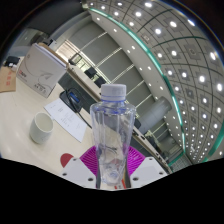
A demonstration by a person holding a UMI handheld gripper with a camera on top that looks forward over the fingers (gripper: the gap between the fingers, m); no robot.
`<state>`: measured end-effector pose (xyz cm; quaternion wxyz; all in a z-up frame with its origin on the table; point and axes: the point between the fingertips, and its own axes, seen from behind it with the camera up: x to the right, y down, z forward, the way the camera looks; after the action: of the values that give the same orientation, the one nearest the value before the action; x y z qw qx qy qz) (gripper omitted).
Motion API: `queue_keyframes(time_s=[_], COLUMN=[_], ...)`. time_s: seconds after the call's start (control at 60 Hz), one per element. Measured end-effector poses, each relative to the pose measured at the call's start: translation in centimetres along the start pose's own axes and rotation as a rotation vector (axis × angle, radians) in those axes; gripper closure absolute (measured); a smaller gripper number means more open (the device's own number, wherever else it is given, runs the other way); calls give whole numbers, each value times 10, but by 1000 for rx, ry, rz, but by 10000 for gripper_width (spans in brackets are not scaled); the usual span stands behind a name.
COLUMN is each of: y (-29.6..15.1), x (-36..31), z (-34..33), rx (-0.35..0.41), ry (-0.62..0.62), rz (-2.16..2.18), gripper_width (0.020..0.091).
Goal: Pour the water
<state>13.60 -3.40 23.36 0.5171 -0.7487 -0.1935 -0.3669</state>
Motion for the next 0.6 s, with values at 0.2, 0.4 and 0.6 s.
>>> queue_keyframes(time_s=[0.2, 0.4, 0.6], y=[-28, -38, -51], x=[-16, -51, -69], z=[65, 102, 111], rx=[83, 175, 239], ry=[82, 136, 197], rz=[-500, -910, -1147], gripper_width=[773, 771, 769])
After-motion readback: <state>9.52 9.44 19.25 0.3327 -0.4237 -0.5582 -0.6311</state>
